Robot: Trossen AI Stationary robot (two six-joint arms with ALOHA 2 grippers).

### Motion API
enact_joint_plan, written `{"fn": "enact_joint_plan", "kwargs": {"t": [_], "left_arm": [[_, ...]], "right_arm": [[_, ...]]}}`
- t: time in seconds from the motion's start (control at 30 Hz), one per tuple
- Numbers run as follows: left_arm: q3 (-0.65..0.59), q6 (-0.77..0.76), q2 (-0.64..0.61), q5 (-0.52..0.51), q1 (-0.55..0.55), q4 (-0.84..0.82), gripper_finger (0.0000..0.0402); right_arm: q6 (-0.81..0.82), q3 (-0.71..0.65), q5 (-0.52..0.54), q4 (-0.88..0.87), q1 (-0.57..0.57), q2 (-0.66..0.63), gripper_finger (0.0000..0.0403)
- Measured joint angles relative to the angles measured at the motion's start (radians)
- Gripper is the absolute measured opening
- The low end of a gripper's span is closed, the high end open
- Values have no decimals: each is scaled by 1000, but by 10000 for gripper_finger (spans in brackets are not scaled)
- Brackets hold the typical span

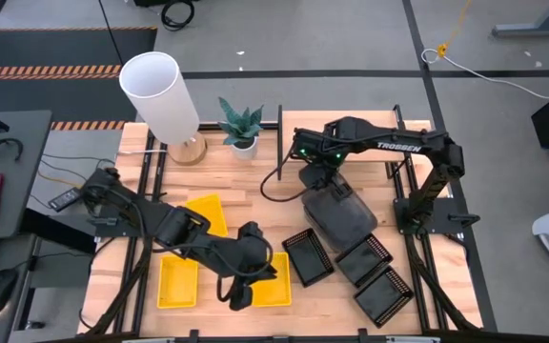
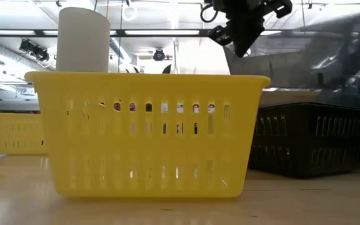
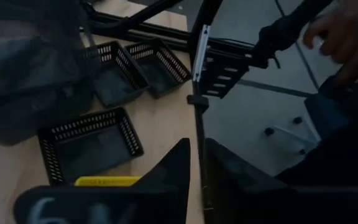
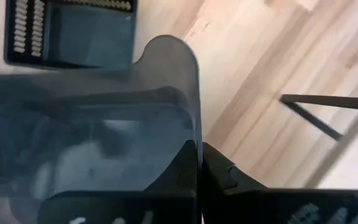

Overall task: Stack baskets on shelf by color
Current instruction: Stack the bottom gray bin on top of the gray bin, then put the stacked gray bins on the shelf

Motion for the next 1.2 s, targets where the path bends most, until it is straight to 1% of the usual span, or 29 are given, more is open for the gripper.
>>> {"fn": "enact_joint_plan", "kwargs": {"t": [0.1,0.37,0.5,0.63,0.77,0.97,1.1,1.2], "left_arm": [[0,-17,-15,-1,-2,4,41],[1,-35,-41,-1,0,37,22],[1,-31,-49,-2,1,55,17],[1,-34,-51,-2,1,58,17],[1,-34,-51,-1,1,56,18],[1,-34,-51,-1,1,48,12],[1,-34,-51,-2,1,48,16],[1,-34,-51,-2,1,40,17]], "right_arm": [[-17,-33,-31,23,-1,0,0],[-30,-117,-44,99,-5,0,4],[-42,-152,-44,142,-4,0,6],[-39,-171,-63,149,-6,0,15],[-22,-183,-70,146,-6,0,42],[14,-185,-60,141,-6,0,103],[55,-185,-18,128,-6,-1,136],[96,-185,39,124,-5,-18,149]]}}
